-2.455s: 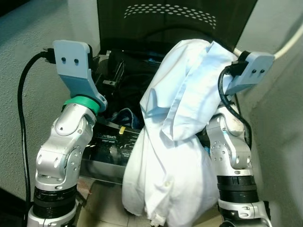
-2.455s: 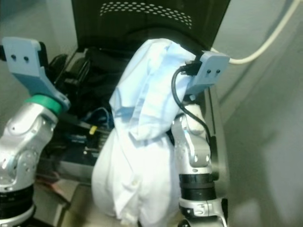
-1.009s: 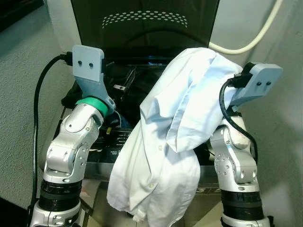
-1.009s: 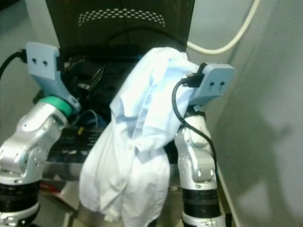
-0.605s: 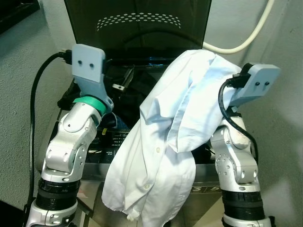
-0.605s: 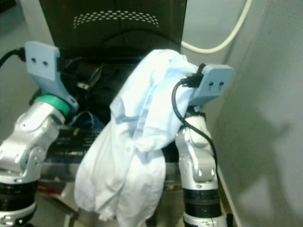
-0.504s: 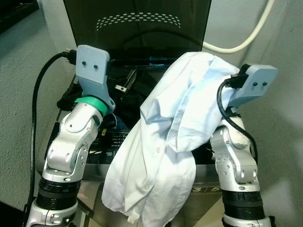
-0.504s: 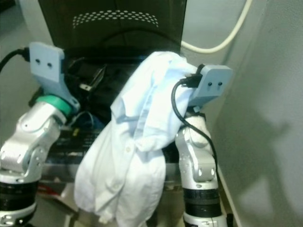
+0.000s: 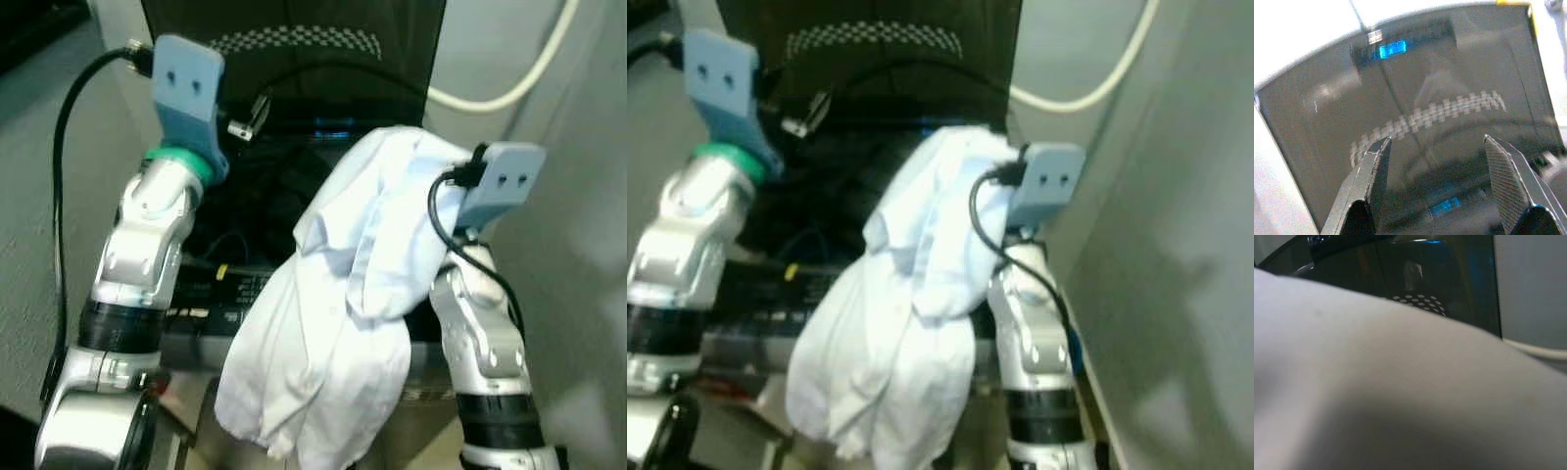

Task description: Clothes washing

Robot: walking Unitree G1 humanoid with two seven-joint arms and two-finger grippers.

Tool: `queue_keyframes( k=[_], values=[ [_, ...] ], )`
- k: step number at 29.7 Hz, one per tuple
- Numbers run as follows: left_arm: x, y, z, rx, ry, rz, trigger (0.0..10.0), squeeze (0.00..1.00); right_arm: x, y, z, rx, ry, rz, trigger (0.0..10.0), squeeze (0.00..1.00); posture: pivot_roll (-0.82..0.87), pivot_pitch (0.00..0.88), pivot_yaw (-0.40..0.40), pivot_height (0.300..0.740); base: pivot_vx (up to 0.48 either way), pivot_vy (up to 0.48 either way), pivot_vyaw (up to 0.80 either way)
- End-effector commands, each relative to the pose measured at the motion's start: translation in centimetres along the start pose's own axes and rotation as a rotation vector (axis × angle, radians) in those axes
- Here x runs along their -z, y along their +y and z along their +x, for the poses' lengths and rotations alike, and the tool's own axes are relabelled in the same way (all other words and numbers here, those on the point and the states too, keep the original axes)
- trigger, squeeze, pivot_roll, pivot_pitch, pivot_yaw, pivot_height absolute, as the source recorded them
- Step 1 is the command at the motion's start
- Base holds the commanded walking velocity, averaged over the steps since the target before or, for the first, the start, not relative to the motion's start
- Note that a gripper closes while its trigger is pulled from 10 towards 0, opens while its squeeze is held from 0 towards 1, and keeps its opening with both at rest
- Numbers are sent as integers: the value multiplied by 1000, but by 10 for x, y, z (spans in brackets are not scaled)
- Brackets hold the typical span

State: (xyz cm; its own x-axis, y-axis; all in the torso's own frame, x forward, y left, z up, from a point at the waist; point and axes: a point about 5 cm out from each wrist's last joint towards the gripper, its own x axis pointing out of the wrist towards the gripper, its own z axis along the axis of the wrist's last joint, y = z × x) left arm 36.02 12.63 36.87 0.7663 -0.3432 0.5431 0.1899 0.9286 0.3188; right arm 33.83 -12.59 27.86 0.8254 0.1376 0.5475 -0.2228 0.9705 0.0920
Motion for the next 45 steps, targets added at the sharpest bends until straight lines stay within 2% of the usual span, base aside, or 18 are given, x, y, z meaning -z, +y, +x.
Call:
queue_keyframes(
  k=[1,3,8,14,17,18,20,24,25,27,28,31,32,36,38,41,43,45],
  values=[
    [4,0,0,15,3,33,10000,0,-13,-1,6,8,-69,-7,10000,0,-2,49,83,724,0,0,0],
    [-8,7,15,20,-43,96,10000,0,-38,1,26,-20,-183,-110,10000,0,-14,59,87,724,0,0,0],
    [-36,15,30,24,-141,161,10000,0,-87,13,56,-91,-388,-153,10000,0,5,53,62,724,0,0,0],
    [-41,11,27,36,-166,118,10000,0,-96,27,74,-140,-412,-127,10000,0,14,49,66,724,0,0,0],
    [-14,-15,-27,38,-122,23,10000,0,-138,64,119,-160,-482,-24,10000,0,65,68,-8,724,0,0,0],
    [-14,-15,-27,38,-122,23,10000,0,-138,64,119,-160,-482,-24,10000,0,65,68,-8,724,0,0,0],
    [-1,-24,-58,24,-61,19,10000,0,-159,75,129,-155,-512,41,10000,0,117,76,-46,724,0,0,0],
    [8,-25,-76,7,-10,24,10000,0,-161,77,132,-140,-510,63,10000,0,146,90,-65,724,0,0,0],
    [14,-27,-89,-3,33,13,10000,0,-154,78,133,-132,-487,69,10000,0,171,92,-84,724,0,0,0],
    [23,-26,-120,-55,114,-14,10000,0,-108,85,128,-202,-345,21,10000,0,209,92,-98,724,0,0,0],
    [23,-26,-120,-55,114,-14,10000,0,-108,85,128,-202,-345,21,10000,0,209,92,-98,724,0,0,0],
    [20,-18,-139,-125,156,-6,10000,0,-40,89,109,-309,-126,-79,10000,0,236,111,-119,724,0,0,0],
    [20,-18,-139,-125,156,-6,10000,0,-40,89,109,-309,-126,-79,10000,0,236,111,-119,724,0,0,0],
    [5,-4,-144,-176,153,19,10000,0,19,77,85,-376,77,-280,10000,0,239,113,-112,724,0,0,0],
    [5,-4,-144,-176,153,19,10000,0,19,77,85,-376,77,-280,10000,0,239,113,-112,724,0,0,0],
    [-15,0,-135,-120,101,-30,10000,0,31,47,84,-291,185,-420,10000,0,215,119,-97,724,0,0,0],
    [-19,0,-134,-98,89,-39,10000,0,30,41,85,-265,196,-430,10000,0,212,119,-96,724,0,0,0],
    [-27,-2,-132,-60,75,-63,10000,0,25,31,89,-230,206,-424,10000,1000,205,119,-87,724,0,0,0]
  ],
)
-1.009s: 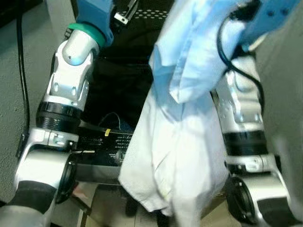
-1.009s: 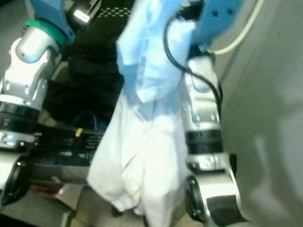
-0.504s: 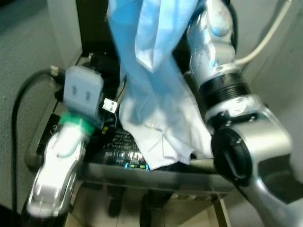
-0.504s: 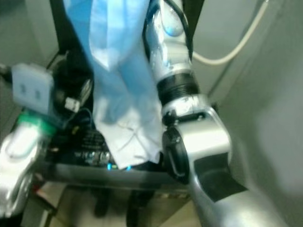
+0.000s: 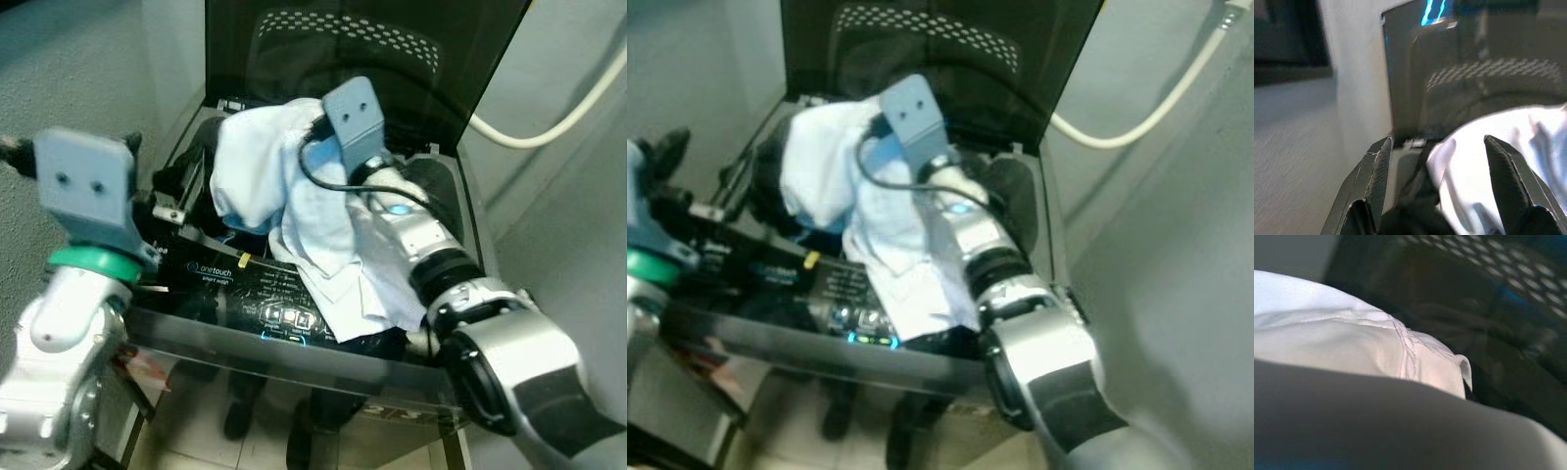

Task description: Clothes washing

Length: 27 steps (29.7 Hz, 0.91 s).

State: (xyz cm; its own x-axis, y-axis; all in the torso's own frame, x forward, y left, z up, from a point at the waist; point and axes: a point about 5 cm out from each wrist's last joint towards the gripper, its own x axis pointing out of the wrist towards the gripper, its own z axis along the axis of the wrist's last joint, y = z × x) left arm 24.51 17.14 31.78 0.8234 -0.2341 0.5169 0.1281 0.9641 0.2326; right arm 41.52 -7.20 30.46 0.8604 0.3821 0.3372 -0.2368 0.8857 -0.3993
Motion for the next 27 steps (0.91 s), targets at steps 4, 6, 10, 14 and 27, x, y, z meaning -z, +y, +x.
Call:
queue_keyframes(
  k=[4,6,10,14,27],
  values=[
    [-5,-7,-2,77,14,-28,10000,0,0,-16,0,23,35,13,10000,1000,211,120,-86,724,0,0,0],
    [-5,-8,-3,99,22,-26,10000,0,1,-19,-1,-7,46,-2,10000,1000,215,121,-84,724,0,0,0],
    [-8,-9,-11,209,74,0,10000,0,17,-41,-20,-260,104,-145,10000,1000,231,128,-74,724,0,0,0],
    [-11,-6,-10,238,80,-5,10000,0,21,-60,-32,-326,125,-125,10000,1000,233,130,-66,724,0,0,0],
    [-17,-8,-2,289,83,-19,10000,0,24,-106,-79,-498,54,123,10000,0,227,125,-35,724,0,0,0]
  ],
)
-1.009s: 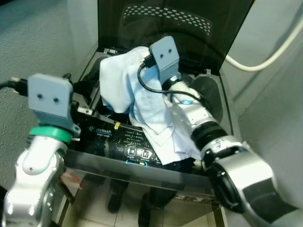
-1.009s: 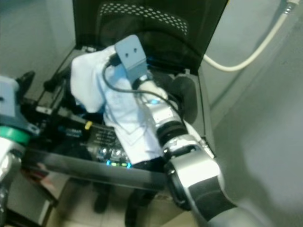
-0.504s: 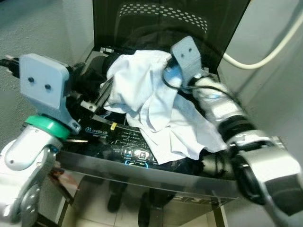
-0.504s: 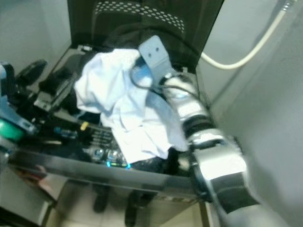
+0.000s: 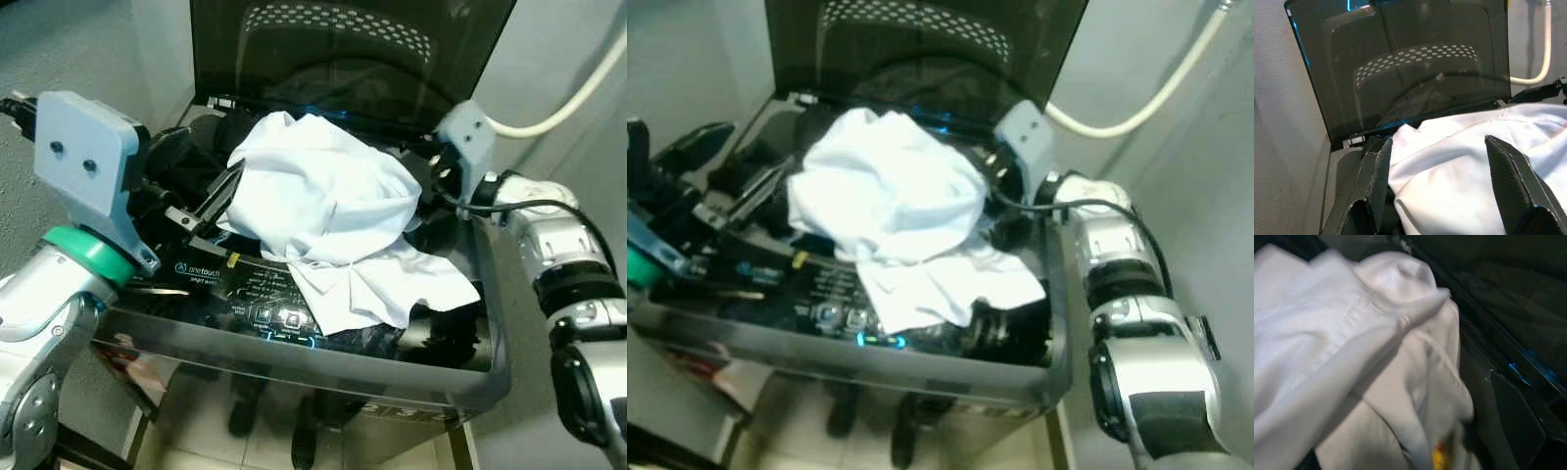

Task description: Clothes washing

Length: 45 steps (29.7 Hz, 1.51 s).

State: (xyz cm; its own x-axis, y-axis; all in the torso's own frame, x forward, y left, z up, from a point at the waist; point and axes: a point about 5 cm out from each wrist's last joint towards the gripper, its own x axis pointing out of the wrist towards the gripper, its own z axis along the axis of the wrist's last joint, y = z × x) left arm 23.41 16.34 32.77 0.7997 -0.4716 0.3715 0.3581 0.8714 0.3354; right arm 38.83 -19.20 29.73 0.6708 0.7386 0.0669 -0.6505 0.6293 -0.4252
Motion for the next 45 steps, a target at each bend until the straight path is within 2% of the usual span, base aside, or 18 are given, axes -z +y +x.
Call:
queue_keyframes(
  k=[1,6,7,9,12,14,18,21,22,23,24,26,27,30,33,38,40,45],
  values=[
    [-2,-1,0,27,6,3,10000,0,-1,-2,-18,-61,-26,36,10000,0,227,125,-35,724,0,0,0],
    [-4,0,1,39,12,1,10000,0,3,6,-43,-239,23,0,10000,0,222,123,-30,724,0,0,0],
    [-5,0,2,45,10,0,10000,0,-7,-3,-59,-238,-54,76,10000,0,220,119,-30,724,0,0,0],
    [-5,0,2,46,9,-1,10000,0,-13,-7,-64,-229,-105,112,10000,0,220,118,-30,724,0,0,0],
    [-6,0,3,47,5,-2,10000,0,-40,-17,-84,-218,-372,255,10000,0,216,115,-31,724,0,0,0],
    [-6,0,3,47,4,-2,10000,0,-45,-18,-89,-222,-419,273,10000,0,216,115,-31,724,0,0,0],
    [-6,0,4,48,2,-4,10000,0,-44,-12,-96,-234,-421,283,10000,0,211,115,-26,724,0,0,0],
    [-5,0,5,52,2,-6,10000,0,-29,1,-96,-263,-285,240,10000,0,209,115,-24,724,0,0,0],
    [-5,0,5,56,2,-6,10000,0,-15,21,-93,-354,-182,244,10000,0,202,115,-25,724,0,0,0],
    [-5,0,5,56,2,-6,10000,0,-15,21,-93,-354,-182,244,10000,0,202,115,-25,724,0,0,0],
    [-5,1,5,59,3,-5,10000,0,-6,36,-91,-423,-120,254,10000,0,200,115,-23,724,0,0,0],
    [-4,3,10,72,2,-3,10000,0,12,77,-84,-614,5,264,10000,0,189,105,-14,724,0,0,0],
    [-4,3,10,72,2,-3,10000,0,12,77,-84,-614,5,264,10000,0,189,105,-14,724,0,0,0],
    [-1,3,15,83,4,1,10000,0,15,98,-76,-701,36,262,10000,0,185,95,-5,724,0,0,0],
    [3,5,45,75,18,68,10000,0,20,125,-43,-765,28,200,10000,0,201,80,-14,724,0,0,0],
    [-11,12,69,58,-23,82,10000,0,30,132,-23,-707,33,142,10000,0,211,71,-19,724,0,0,0],
    [-26,22,82,30,-57,68,10000,0,33,131,-11,-607,43,94,10000,0,219,62,-15,724,0,0,0],
    [-28,28,88,12,-57,97,10000,0,38,128,-4,-488,63,64,10000,0,214,61,-3,724,0,0,0]
  ],
)
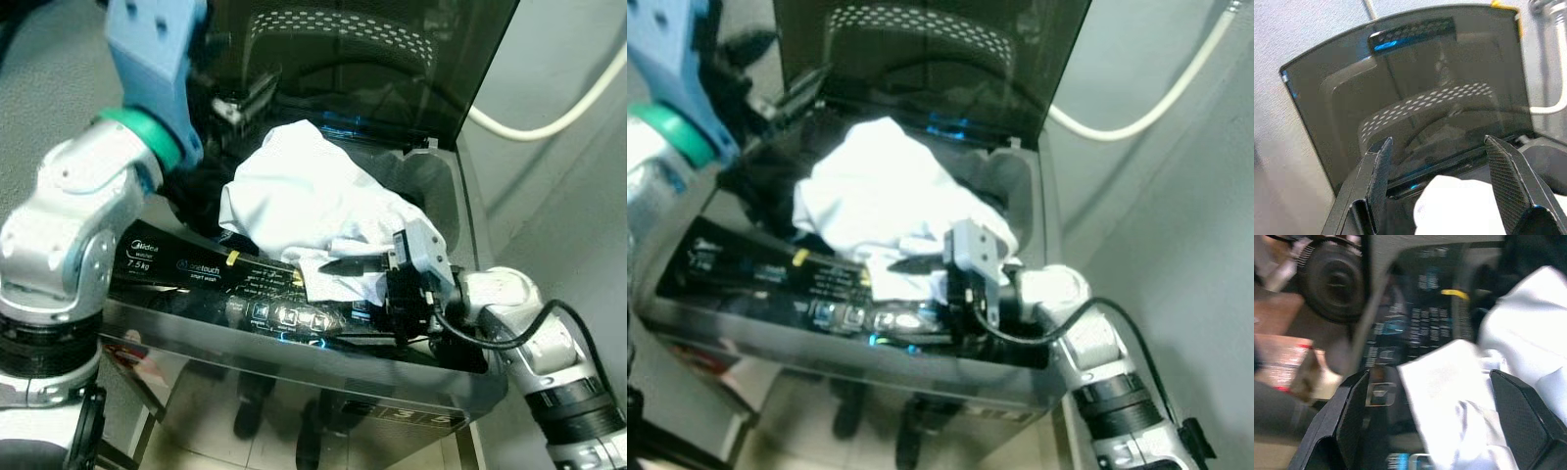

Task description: Clothes washing

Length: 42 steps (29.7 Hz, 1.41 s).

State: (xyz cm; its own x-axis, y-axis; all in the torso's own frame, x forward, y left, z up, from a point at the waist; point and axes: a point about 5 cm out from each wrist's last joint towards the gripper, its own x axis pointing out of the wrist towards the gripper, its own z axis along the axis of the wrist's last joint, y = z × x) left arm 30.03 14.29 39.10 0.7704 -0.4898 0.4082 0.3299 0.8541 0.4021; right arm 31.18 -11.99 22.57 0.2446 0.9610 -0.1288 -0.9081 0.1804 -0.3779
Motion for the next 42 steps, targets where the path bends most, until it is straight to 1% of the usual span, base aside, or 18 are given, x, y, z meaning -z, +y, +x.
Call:
queue_keyframes(
  k=[1,3,6,7,9,15,19,23,25,27,28,30,31,33,34,36,38,42],
  values=[
    [0,1,2,1,-1,27,10000,0,20,1,-1,56,88,44,10000,0,209,64,-1,724,0,0,0],
    [2,0,3,2,4,33,10000,0,23,-1,-1,73,104,32,10000,0,207,65,1,724,0,0,0],
    [8,-4,4,6,15,4,10000,0,25,-24,12,227,122,22,10000,0,188,69,7,724,0,0,0],
    [8,-4,4,6,15,4,10000,0,25,-24,12,227,122,22,10000,0,188,69,7,724,0,0,0],
    [10,-7,7,8,14,-14,10000,0,20,-45,32,369,113,7,10000,0,191,72,0,724,0,0,0],
    [10,-8,7,5,13,-21,10000,0,11,-55,44,431,77,7,10000,0,196,74,-4,724,0,0,0],
    [11,-9,6,-9,11,-26,10000,0,-6,-70,69,605,60,-70,10000,0,212,82,-24,724,0,0,0],
    [12,-8,3,-24,15,-31,10000,0,-17,-73,86,712,44,-140,10000,0,209,88,-31,724,0,0,0],
    [13,-8,2,-30,17,-35,10000,0,-24,-72,94,752,8,-152,10000,0,209,88,-31,724,0,0,0],
    [15,-10,3,-37,17,-47,10000,0,-45,-70,111,823,-97,-153,10000,0,191,95,-38,724,0,0,0],
    [15,-10,3,-37,17,-47,10000,0,-45,-70,111,823,-97,-153,10000,0,191,95,-38,724,0,0,0],
    [16,-12,4,-40,15,-60,10000,0,-69,-69,124,873,-205,-158,10000,0,183,97,-38,724,0,0,0],
    [16,-12,4,-40,15,-60,10000,0,-69,-69,124,873,-205,-158,10000,0,183,97,-38,724,0,0,0],
    [17,-14,5,-42,11,-72,10000,0,-104,-69,133,925,-333,-191,10000,0,167,96,-33,724,0,0,0],
    [17,-14,5,-42,11,-72,10000,0,-104,-69,133,925,-333,-191,10000,0,167,96,-33,724,0,0,0],
    [17,-14,6,-45,8,-78,10000,0,-126,-70,134,980,-420,-219,10000,0,168,96,-33,724,0,0,0],
    [17,-13,7,-55,9,-79,10000,0,-132,-72,135,990,-446,-202,10000,0,167,96,-33,724,0,0,0],
    [17,-10,5,-75,12,-79,10000,0,-123,-69,136,930,-447,-201,10000,0,169,100,-33,724,0,0,0]
  ],
)
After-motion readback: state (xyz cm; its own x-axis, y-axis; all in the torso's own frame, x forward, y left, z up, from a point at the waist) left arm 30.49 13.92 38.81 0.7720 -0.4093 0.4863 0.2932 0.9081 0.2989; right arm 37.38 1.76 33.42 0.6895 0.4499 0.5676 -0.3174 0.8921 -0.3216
